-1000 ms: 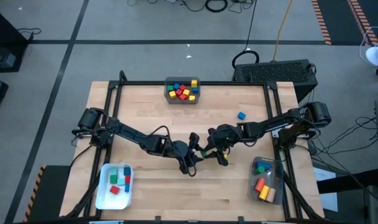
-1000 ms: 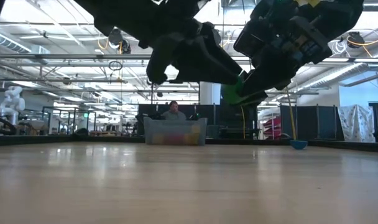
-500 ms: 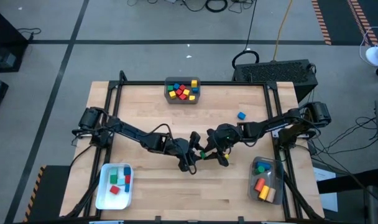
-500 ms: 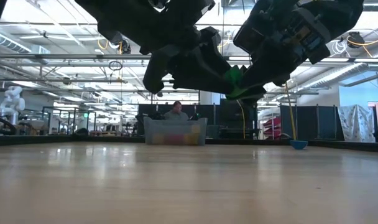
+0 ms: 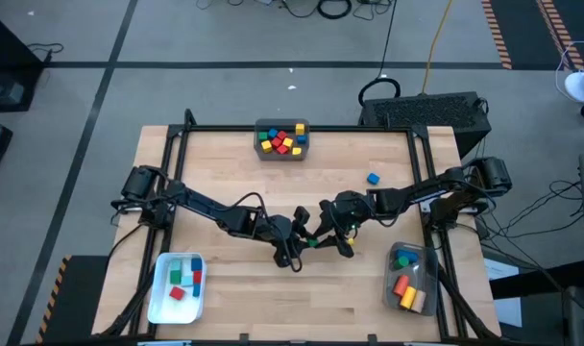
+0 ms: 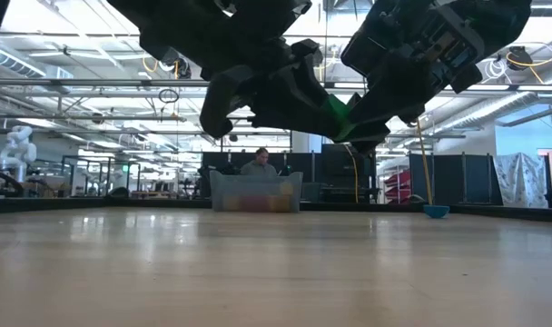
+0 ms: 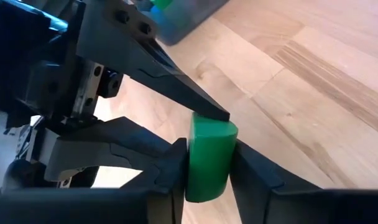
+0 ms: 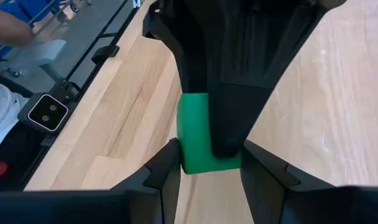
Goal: Sort blocks by size
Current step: Put the green half circle block into the white bin
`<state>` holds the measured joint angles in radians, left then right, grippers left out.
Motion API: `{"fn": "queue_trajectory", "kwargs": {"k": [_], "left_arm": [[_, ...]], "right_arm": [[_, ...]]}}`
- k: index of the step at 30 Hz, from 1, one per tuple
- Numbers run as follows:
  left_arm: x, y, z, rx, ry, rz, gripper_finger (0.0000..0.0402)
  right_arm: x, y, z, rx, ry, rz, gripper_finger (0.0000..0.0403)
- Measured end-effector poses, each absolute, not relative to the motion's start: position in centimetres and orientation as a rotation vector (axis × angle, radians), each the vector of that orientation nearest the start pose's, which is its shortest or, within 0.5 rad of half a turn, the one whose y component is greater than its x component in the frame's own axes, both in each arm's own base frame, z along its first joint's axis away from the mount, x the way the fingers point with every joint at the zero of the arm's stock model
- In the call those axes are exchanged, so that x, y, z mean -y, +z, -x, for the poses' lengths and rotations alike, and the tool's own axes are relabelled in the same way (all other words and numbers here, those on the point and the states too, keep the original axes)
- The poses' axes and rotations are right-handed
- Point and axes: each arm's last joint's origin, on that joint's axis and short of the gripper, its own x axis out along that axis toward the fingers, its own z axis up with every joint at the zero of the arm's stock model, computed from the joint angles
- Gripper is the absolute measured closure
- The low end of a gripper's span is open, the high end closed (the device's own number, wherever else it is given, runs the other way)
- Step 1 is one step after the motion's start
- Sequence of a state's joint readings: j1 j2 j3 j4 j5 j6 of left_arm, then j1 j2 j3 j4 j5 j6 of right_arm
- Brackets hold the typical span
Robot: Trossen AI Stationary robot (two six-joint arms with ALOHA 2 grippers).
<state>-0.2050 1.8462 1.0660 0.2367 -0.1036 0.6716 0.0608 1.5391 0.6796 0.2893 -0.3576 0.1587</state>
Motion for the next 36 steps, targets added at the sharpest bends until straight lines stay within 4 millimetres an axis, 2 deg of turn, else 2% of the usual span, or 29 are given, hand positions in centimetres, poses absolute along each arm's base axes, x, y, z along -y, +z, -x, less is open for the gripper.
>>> {"fn": "queue_trajectory", "kwargs": {"k": [6,10,17,24,26,28,32,36], "left_arm": [[7.7,17.8,-38.3,-0.494,-0.252,-0.720,0.0305],[8.2,18.5,-37.9,-0.498,-0.194,-0.662,0.0304],[8.8,19.5,-37.1,-0.525,-0.114,-0.660,0.0304],[9.2,19.8,-36.9,-0.535,-0.014,-0.528,0.0304],[9.4,20.9,-37.2,-0.470,0.017,-0.483,0.0304],[9.4,21.4,-37.1,-0.455,0.037,-0.470,0.0304],[9.2,20.6,-36.8,-0.505,0.046,-0.470,0.0304],[9.1,21.9,-36.6,-0.468,0.078,-0.462,0.0304]], "right_arm": [[-2.8,17.0,-29.6,-0.598,0.350,-0.248,0.0273],[-2.6,17.2,-29.7,-0.570,0.348,-0.246,0.0273],[-1.7,17.5,-29.9,-0.556,0.314,-0.286,0.0273],[-0.8,17.5,-29.3,-0.612,0.257,-0.320,0.0273],[-0.6,16.9,-29.0,-0.657,0.216,-0.319,0.0274],[-0.6,17.0,-28.9,-0.666,0.204,-0.319,0.0274],[-0.6,17.1,-28.6,-0.694,0.204,-0.322,0.0274],[-0.5,17.1,-28.3,-0.723,0.186,-0.322,0.0273]]}}
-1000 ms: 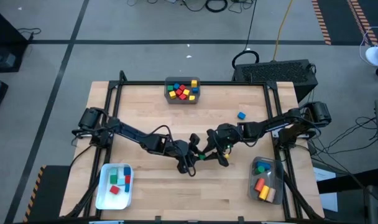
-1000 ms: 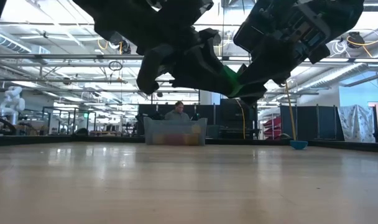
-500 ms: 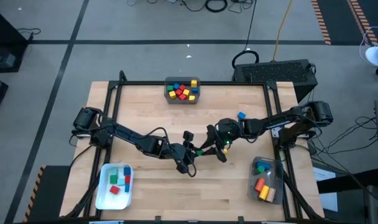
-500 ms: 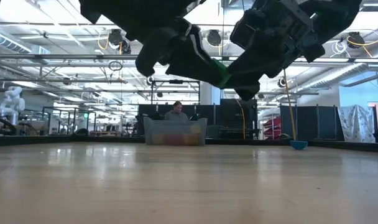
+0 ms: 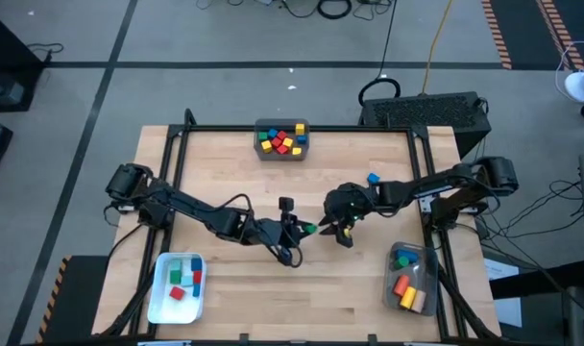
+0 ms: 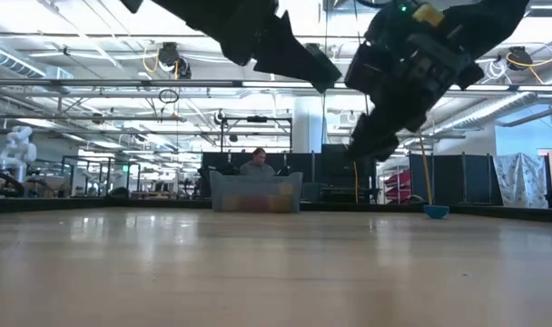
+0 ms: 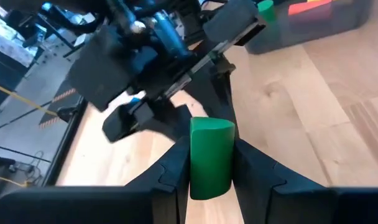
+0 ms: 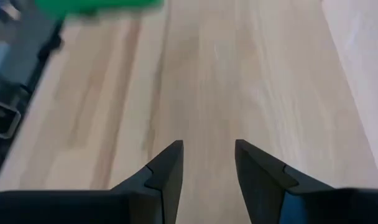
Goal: Sort blocks by size
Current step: Put the green half circle block into the white bin
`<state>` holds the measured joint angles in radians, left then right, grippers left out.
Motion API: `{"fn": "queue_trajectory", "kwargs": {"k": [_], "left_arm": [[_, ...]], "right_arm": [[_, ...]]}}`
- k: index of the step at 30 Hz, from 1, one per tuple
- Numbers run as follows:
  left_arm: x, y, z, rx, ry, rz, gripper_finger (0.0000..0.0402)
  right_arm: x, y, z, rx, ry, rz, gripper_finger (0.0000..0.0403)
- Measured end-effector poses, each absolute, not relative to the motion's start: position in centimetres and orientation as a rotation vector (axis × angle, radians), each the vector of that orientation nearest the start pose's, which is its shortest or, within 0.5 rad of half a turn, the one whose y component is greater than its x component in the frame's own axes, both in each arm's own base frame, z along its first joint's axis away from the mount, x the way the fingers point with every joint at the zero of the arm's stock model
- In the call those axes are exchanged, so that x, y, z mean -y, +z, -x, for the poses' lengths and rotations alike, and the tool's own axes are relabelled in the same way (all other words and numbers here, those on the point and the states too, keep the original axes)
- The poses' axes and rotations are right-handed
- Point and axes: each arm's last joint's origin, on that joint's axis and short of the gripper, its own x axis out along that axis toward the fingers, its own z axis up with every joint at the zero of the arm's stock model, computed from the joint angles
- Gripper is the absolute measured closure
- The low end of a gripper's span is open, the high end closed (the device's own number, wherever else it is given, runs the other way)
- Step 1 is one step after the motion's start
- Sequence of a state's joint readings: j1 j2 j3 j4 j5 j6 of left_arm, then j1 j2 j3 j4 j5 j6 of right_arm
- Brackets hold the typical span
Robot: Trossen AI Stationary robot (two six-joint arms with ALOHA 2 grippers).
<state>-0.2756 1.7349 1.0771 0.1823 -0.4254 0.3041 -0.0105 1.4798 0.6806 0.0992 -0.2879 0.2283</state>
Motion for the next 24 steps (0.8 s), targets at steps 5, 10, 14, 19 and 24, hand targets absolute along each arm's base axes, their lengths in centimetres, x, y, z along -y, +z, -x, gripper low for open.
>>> {"fn": "queue_trajectory", "kwargs": {"k": [5,10,14,19,24], "left_arm": [[9.2,22.6,-36.0,-0.475,0.077,-0.455,0.0304],[9.5,23.0,-34.8,-0.535,0.099,-0.360,0.0304],[9.5,23.1,-33.7,-0.616,0.131,-0.277,0.0304],[10.3,22.6,-31.9,-0.749,0.130,-0.223,0.0304],[11.2,22.7,-29.1,-0.916,0.125,-0.094,0.0304]], "right_arm": [[-0.3,16.7,-27.6,-0.800,0.089,-0.327,0.0273],[-0.1,16.5,-27.0,-0.857,-0.004,-0.334,0.0273],[0.1,16.7,-26.6,-0.876,-0.064,-0.328,0.0273],[0.3,17.1,-25.8,-0.900,-0.140,-0.340,0.0273],[0.6,17.6,-24.4,-0.949,-0.300,-0.317,0.0273]]}}
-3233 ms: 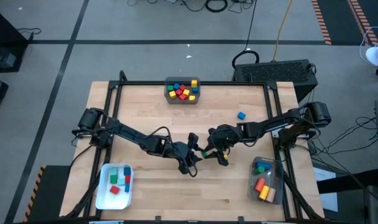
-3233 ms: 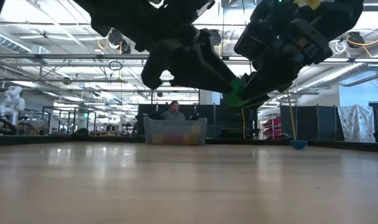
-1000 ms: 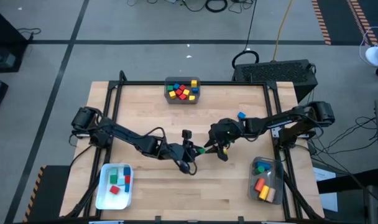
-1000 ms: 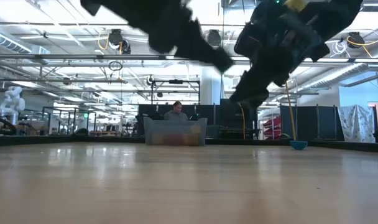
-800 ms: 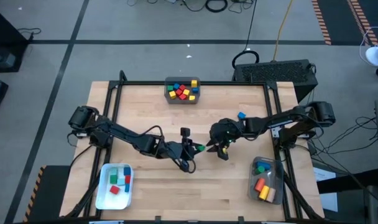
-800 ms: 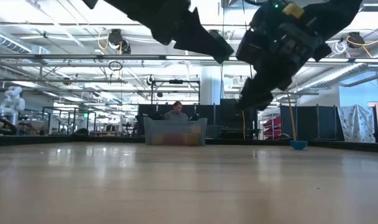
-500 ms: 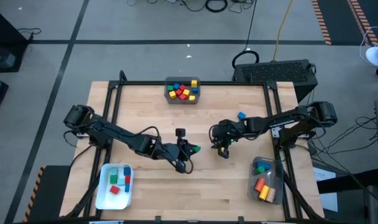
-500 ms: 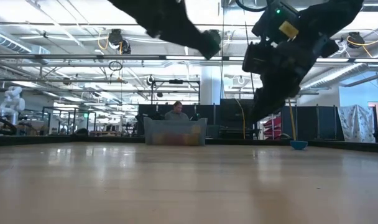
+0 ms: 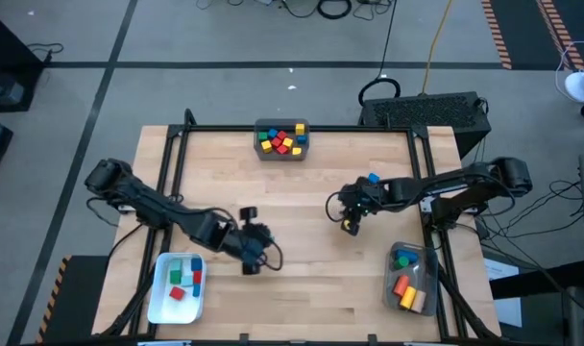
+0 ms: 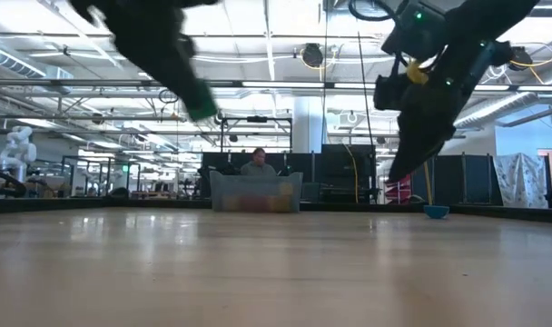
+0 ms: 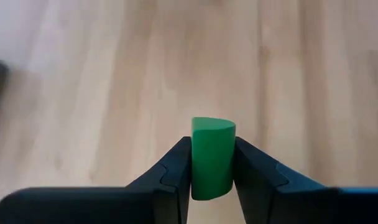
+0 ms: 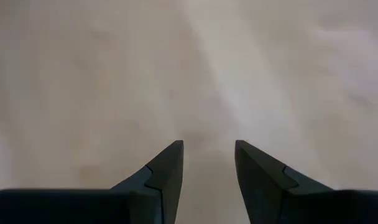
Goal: Sort blocks by size
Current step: Put the green half circle block into the white bin
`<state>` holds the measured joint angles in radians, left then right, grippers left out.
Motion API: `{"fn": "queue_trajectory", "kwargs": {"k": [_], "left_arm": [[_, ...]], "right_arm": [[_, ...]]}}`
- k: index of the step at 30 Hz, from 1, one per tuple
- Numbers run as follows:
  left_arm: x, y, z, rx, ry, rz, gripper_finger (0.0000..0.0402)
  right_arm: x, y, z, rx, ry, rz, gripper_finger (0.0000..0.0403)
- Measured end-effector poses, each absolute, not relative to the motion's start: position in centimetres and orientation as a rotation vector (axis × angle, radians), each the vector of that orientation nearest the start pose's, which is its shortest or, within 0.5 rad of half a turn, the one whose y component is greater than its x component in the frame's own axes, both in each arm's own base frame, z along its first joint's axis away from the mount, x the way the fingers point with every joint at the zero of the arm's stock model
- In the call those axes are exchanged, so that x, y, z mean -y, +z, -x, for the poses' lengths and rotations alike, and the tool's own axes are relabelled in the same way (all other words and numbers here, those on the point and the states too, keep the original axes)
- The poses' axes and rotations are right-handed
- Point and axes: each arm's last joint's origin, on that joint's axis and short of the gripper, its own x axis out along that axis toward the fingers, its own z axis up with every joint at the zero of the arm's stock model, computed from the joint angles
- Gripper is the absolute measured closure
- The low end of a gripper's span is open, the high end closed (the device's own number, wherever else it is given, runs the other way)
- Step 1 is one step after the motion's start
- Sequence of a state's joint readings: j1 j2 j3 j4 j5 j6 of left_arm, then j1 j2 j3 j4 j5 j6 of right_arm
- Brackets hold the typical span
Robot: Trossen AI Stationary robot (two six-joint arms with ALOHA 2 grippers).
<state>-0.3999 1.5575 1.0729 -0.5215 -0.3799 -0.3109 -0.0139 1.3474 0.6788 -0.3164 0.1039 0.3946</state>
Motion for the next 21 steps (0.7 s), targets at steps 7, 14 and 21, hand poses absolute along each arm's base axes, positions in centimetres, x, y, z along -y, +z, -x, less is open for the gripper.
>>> {"fn": "queue_trajectory", "kwargs": {"k": [7,14,21], "left_arm": [[12.5,24.8,-24.7,-1.037,0.139,0.144,0.0304],[13.2,26.2,-19.4,-1.268,0.207,0.325,0.0304],[14.5,26.0,-15.3,-1.447,0.367,0.321,0.0304]], "right_arm": [[1.3,17.6,-23.5,-0.938,-0.581,-0.287,0.0273],[1.3,17.5,-23.5,-0.943,-0.587,-0.308,0.0273],[1.1,17.5,-23.5,-0.940,-0.590,-0.322,0.0273]]}}
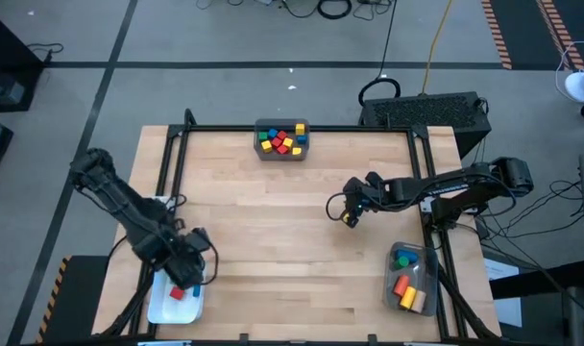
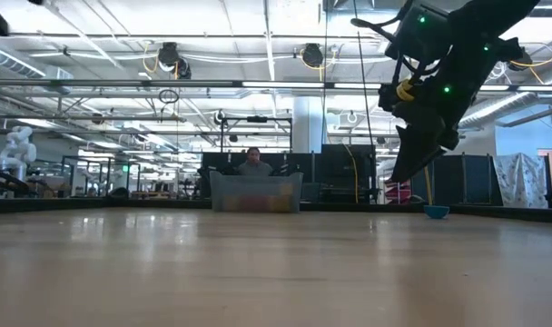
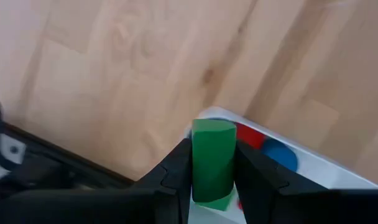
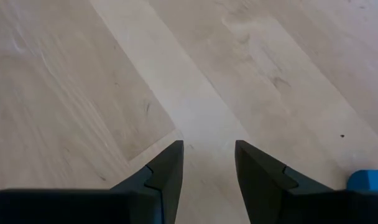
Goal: Sort blocks by size
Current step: Put the green half circle block into the white bin
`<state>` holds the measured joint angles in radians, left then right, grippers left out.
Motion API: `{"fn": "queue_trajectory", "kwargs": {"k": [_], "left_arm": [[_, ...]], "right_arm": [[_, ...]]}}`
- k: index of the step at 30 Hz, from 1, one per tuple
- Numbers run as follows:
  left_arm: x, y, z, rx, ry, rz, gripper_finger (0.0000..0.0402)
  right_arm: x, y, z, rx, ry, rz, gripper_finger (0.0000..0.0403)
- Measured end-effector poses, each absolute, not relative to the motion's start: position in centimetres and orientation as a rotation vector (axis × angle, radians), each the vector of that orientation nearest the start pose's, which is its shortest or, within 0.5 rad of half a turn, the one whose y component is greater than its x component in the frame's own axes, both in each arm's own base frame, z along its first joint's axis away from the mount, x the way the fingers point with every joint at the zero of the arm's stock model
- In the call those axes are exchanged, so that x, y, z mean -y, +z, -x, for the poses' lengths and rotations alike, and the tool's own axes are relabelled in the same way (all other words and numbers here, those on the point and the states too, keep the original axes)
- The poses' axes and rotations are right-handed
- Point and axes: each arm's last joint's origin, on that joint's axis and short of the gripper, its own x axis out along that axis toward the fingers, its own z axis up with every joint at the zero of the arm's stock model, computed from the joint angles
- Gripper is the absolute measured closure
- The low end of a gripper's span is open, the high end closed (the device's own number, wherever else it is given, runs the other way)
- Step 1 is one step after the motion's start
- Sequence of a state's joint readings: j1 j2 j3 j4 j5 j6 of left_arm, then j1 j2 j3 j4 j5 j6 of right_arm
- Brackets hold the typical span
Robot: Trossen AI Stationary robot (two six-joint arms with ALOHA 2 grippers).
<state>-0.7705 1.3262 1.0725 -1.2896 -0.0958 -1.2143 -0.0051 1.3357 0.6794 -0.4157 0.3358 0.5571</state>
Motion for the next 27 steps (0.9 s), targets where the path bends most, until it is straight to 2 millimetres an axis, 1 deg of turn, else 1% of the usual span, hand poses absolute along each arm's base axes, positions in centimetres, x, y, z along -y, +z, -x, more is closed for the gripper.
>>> {"fn": "queue_trajectory", "kwargs": {"k": [12,14,19,22,27], "left_arm": [[17.4,26.0,-12.9,-1.418,0.327,0.392,0.0304],[17.6,25.6,-12.5,-1.423,0.333,0.397,0.0304],[17.6,23.7,-12.0,-1.484,0.348,0.406,0.0300],[17.6,22.8,-12.0,-1.484,0.332,0.423,0.0283],[17.1,21.6,-11.8,-1.496,0.366,0.404,0.0234]], "right_arm": [[1.1,17.5,-23.6,-0.923,-0.594,-0.322,0.0273],[1.1,17.6,-23.7,-0.909,-0.590,-0.326,0.0273],[1.1,17.7,-23.8,-0.897,-0.585,-0.331,0.0273],[1.1,17.7,-23.8,-0.897,-0.584,-0.331,0.0273],[1.1,17.7,-23.8,-0.898,-0.581,-0.327,0.0273]]}}
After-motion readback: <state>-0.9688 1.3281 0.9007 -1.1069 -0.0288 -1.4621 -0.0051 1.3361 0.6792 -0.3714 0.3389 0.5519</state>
